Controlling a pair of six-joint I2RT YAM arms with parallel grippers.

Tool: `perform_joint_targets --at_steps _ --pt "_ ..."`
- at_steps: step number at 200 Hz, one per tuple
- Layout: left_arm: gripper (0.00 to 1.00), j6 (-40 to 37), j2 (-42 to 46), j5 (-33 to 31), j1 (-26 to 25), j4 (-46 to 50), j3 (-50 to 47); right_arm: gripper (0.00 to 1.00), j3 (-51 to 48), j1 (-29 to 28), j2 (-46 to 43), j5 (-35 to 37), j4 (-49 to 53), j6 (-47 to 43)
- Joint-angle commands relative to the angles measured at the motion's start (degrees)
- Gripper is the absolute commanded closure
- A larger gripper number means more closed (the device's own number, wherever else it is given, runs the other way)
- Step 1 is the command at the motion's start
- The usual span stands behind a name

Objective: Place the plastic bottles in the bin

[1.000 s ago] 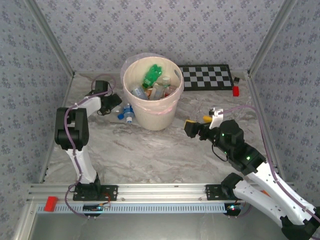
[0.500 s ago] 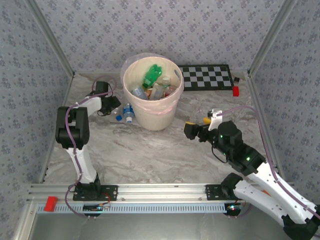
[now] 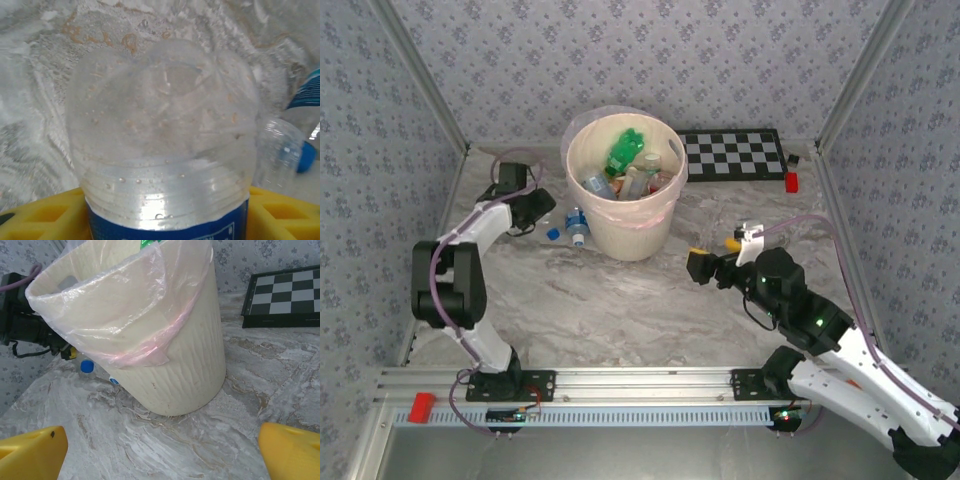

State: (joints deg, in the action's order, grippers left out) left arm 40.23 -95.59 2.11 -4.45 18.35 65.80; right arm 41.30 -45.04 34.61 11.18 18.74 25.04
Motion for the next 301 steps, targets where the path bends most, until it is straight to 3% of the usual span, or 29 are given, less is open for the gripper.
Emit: perform_joint_targets --at_steps 1,63,134,200,236,279,301 --pt "0.37 1.5 6.8 -0.5 -0.5 0.5 -1.6 0.0 0.7 -1.0 -1.1 1.9 1.2 -0.4" --pt "0.37 1.3 22.1 -0.7 -3.8 3.9 -0.2 0.0 3.8 -4.9 -0.8 5.0 3.0 -0.1" --pt "0.36 -0.5 33.2 -7.9 -13.8 6.9 6.5 0.0 6.7 -9.2 1.6 8.2 3.3 -1.7" --pt "0.36 -4.3 25.3 -9.0 -25.2 10.5 21.4 0.0 7.6 -11.3 5.7 8.5 1.3 -1.6" --pt "0.36 -3.1 16.9 -7.5 -26.8 14.5 30.7 0.0 6.7 -12.3 5.1 9.9 1.4 -1.7" --pt "0.35 1.7 11.9 -8.6 -26.8 15.0 33.5 0.0 5.6 -12.5 3.7 9.8 0.7 -1.2" --pt "0.26 1.6 10.6 -9.4 -26.8 16.7 35.1 0.0 4.9 -12.5 3.4 10.4 0.6 -1.2"
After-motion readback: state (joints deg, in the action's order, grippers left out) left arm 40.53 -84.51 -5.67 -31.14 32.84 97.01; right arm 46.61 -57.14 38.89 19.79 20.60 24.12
